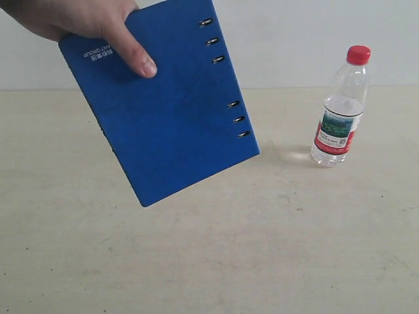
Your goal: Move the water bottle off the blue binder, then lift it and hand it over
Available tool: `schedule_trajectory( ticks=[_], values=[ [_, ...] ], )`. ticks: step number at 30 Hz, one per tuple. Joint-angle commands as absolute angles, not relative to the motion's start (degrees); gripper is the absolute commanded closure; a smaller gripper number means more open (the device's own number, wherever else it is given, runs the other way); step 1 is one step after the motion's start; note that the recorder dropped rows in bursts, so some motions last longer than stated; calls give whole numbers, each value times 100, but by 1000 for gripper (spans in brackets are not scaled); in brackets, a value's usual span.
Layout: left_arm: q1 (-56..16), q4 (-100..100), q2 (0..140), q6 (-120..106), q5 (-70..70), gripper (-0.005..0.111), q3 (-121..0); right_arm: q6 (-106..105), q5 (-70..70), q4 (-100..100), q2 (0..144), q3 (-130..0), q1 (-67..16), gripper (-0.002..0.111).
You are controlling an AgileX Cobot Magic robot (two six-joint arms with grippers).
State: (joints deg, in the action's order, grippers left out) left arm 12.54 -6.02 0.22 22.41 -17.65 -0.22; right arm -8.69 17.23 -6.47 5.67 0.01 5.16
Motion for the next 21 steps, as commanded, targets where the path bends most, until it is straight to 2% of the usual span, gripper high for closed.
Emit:
schedule_trajectory(
  ticks=[1, 7, 21],
  values=[
    [960, -489, 0, 1863, -1801, 102, 0, -862, 1643, -656, 524, 0, 544, 108],
    [608, -269, 0, 1648, -1825, 102, 0, -837, 1644, -656, 524, 0, 544, 108],
    [608, -83, 0, 1203, -1669, 102, 0, -786, 1644, -656, 524, 0, 544, 108]
  ],
)
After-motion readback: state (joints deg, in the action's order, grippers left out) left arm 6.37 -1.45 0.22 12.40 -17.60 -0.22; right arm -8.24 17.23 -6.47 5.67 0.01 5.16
